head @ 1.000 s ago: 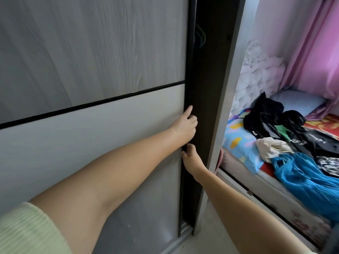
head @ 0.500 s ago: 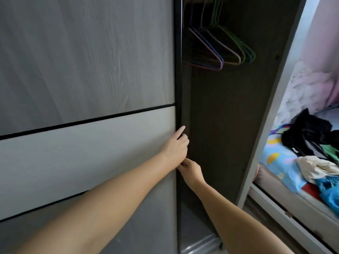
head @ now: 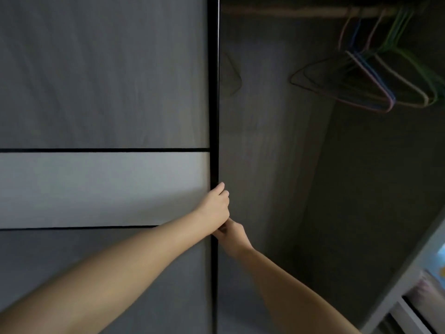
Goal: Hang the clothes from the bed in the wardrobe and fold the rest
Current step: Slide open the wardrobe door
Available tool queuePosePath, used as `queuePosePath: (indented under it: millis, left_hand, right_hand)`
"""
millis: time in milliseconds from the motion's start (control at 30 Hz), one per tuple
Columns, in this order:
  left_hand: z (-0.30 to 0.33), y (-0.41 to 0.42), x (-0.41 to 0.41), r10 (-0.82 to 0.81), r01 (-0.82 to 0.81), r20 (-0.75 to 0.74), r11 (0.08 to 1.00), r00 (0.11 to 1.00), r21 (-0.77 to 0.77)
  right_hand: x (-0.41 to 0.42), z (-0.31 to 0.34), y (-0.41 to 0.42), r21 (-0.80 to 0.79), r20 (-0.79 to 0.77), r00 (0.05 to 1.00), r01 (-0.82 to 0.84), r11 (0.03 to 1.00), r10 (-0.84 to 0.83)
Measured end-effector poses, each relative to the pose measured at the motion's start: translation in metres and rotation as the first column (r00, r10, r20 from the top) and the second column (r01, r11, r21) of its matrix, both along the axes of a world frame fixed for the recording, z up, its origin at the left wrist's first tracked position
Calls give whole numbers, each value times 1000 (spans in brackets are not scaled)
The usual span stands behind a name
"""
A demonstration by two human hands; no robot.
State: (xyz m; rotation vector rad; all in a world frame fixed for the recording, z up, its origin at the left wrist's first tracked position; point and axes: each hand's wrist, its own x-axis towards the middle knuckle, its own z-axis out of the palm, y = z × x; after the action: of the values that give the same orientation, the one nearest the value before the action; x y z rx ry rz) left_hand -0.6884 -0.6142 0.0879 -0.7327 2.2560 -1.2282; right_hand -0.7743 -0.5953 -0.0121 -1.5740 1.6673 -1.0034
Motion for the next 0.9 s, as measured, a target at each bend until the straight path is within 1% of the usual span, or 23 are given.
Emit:
queuePosePath:
  millis: [167, 300, 400, 500, 567, 833, 900]
  left_hand:
    - [-3, -8, 49, 113, -113, -12, 993, 994, -13]
    - [-3, -16, 85, 189, -189, -32, 982, 982, -20]
    - [-5, -17, 108, 226, -227, -51, 974, 973, -7]
    - [-8, -20, 125, 263, -264, -59, 964, 963, -12]
    - [-10, -21, 135, 274, -276, -64, 961, 960, -17]
    - [-16, -24, 169, 234, -236, -111, 972, 966, -5]
    - [-17, -25, 175, 209, -212, -114, 977, 971, -14]
  right_hand:
    - [44, 4, -17, 5, -9, 994, -108, 994, 108]
    - [78, 8, -29, -8, -44, 983, -181, 983, 181]
    - [100, 7, -34, -8, -57, 975, -215, 977, 215]
    - [118, 7, -39, -18, -103, 967, -235, 972, 232]
    - [127, 8, -43, -21, -131, 962, -246, 969, 241]
    - [154, 8, -48, -21, -255, 936, -257, 966, 243]
    - [157, 8, -48, -33, -258, 937, -251, 968, 234]
